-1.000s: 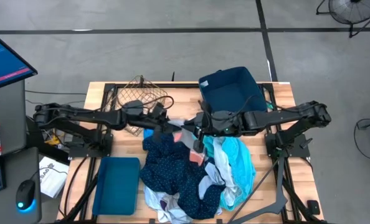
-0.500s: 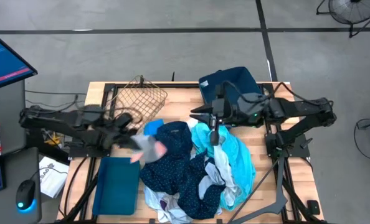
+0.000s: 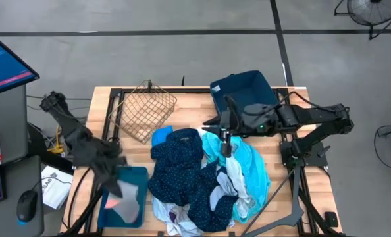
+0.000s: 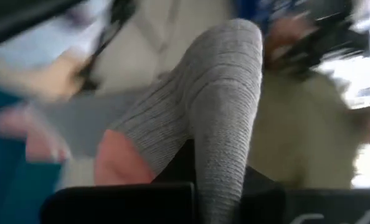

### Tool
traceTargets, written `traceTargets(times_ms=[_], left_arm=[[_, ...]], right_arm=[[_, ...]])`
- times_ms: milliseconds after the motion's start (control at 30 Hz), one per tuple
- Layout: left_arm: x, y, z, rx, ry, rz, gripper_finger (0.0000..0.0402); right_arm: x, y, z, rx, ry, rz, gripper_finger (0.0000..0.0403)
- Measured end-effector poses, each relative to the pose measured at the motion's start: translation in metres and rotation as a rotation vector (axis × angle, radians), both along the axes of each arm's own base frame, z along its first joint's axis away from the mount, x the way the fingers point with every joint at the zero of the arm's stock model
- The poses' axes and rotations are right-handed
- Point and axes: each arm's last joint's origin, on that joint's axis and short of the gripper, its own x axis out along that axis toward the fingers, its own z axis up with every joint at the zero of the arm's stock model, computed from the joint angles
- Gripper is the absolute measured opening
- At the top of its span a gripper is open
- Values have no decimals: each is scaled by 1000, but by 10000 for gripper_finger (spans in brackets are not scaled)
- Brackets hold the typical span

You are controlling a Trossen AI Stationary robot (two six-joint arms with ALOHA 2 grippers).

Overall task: Pick & Place Cloths
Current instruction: Put the gray sock into the blue bin

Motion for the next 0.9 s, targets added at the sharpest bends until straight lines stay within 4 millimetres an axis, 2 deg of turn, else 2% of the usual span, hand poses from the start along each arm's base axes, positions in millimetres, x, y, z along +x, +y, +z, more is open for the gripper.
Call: traceTargets(times_ms=[133,300,533,733,900], left_arm=[[-8,-11,-25,183,186,-54,0],[-16,-12,-52,427,404,-49,0],[-11,-13,-76,716,490,64,0],[-1,-21,-91,813,503,210,0],[1,-31,-99,774,603,140,1]], right_arm=[[5,1,-6,-1,29,-2,59],[10,2,-11,-5,46,-2,59],[14,3,-15,-8,64,-4,59],[14,2,-15,-9,68,-4,59],[13,3,-16,-11,75,-3,59]])
